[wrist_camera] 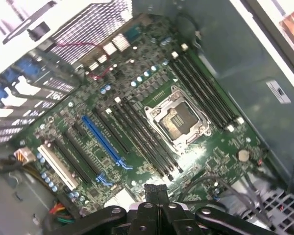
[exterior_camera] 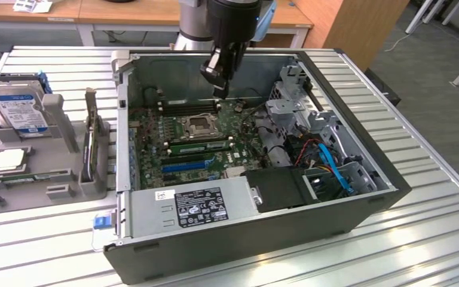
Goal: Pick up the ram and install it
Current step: 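Press down the ram until it locks into place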
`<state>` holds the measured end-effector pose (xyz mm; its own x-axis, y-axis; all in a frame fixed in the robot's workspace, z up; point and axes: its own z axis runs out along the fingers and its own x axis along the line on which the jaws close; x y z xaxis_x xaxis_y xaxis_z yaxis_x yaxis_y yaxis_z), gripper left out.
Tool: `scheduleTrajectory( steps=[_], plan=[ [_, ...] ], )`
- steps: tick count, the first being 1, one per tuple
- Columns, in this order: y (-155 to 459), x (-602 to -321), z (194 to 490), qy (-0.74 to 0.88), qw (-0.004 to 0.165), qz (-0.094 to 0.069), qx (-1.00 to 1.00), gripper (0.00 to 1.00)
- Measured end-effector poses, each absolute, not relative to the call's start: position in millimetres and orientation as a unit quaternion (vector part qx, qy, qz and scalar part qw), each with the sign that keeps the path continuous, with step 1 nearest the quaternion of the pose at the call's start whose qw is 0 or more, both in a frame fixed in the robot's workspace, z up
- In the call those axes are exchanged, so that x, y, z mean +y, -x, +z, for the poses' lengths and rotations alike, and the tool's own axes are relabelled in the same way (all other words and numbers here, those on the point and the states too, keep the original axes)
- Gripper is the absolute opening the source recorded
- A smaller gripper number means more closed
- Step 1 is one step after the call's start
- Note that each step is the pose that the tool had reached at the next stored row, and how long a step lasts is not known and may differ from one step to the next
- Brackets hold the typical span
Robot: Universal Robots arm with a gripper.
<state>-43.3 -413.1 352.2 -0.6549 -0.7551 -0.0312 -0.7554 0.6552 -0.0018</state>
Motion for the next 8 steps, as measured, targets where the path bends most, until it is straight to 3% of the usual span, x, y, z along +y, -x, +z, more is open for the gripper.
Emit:
scheduleTrajectory(
  steps=[8],
  plan=[
    [43.3, -413.1, 352.1, 0.348, 0.015, 0.005, 0.937, 0.11]
  ],
)
